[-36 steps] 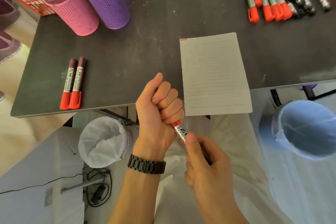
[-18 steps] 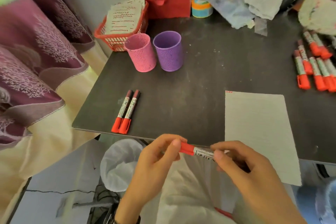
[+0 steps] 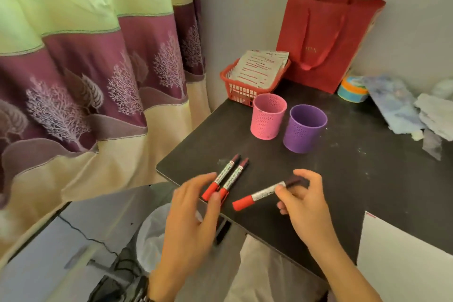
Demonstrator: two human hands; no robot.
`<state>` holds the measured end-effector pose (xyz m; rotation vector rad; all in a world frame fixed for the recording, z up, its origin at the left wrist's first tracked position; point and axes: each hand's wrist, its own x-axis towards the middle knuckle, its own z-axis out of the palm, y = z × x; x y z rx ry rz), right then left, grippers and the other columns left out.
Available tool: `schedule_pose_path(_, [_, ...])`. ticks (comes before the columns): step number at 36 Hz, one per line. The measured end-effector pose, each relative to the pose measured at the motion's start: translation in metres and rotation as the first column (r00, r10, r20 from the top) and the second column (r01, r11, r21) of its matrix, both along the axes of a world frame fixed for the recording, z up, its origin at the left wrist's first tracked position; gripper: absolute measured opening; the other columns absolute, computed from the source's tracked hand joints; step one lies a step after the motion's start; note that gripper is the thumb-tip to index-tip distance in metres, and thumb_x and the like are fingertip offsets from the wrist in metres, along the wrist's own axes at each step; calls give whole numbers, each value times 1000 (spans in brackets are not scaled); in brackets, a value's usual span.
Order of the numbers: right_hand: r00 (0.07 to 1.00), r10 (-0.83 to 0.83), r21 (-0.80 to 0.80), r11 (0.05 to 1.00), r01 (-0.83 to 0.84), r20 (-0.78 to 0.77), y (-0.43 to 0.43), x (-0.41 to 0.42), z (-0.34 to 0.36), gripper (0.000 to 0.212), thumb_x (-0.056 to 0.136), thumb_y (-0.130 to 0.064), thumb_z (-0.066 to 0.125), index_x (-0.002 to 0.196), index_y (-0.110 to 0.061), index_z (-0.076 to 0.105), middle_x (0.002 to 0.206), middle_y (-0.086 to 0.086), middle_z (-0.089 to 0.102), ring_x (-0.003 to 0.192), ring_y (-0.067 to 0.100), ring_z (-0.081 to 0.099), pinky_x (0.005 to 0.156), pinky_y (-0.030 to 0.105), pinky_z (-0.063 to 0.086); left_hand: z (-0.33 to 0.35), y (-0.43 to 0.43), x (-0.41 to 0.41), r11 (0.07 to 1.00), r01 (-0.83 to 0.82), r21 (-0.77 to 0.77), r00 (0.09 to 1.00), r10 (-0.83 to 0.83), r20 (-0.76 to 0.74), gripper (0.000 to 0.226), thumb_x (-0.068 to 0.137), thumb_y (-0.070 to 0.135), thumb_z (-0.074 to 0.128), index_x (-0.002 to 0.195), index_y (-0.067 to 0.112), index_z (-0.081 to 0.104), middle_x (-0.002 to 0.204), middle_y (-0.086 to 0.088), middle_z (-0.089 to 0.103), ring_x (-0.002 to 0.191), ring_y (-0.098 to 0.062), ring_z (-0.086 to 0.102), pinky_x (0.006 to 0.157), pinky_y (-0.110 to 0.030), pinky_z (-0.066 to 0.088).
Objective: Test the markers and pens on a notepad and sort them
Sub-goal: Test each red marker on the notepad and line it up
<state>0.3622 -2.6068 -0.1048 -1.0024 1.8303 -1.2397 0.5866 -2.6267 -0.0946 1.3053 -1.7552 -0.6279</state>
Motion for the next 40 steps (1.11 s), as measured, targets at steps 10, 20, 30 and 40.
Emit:
schedule_pose_path(10, [957,135,161,982,-95,-258,-44,22,-1,51,88,-41,74,135,-30,57,90,-19,69,88,5,68,84,26,52,-26,-142,11,990,-65,126,830,-16,558,58,103,51,27,157,30,21,164,0,19,152,-19,11,123,-49,11])
schedule_pose_path(20, [902,167,249,966,-68,-399,-64,28,0,39,92,-41,70,126,-27,62,84,-22,63,78,-5,57,60,8,36,-50,-155,4,991,-64,120,742,-33,669,74,88,72,1,155,43,11,166,9,6,152,-14,1,121,-46,-4])
schedule_pose_path(30, [901,211,329,941,-82,-379,-73,30,-3,59,96,-40,63,149,-32,40,65,-11,70,59,2,69,74,29,61,-51,-155,2,991,-84,106,751,-7,660,75,86,73,3,154,44,15,166,9,11,152,-15,5,122,-48,1])
schedule_pose_path(40, [917,228,318,940,-120,-329,-75,34,-6,56,96,-40,64,147,-31,43,68,-12,70,58,-6,67,56,18,56,-48,-154,2,990,-87,112,755,-8,656,72,88,72,7,154,44,17,165,9,13,152,-15,6,122,-47,2])
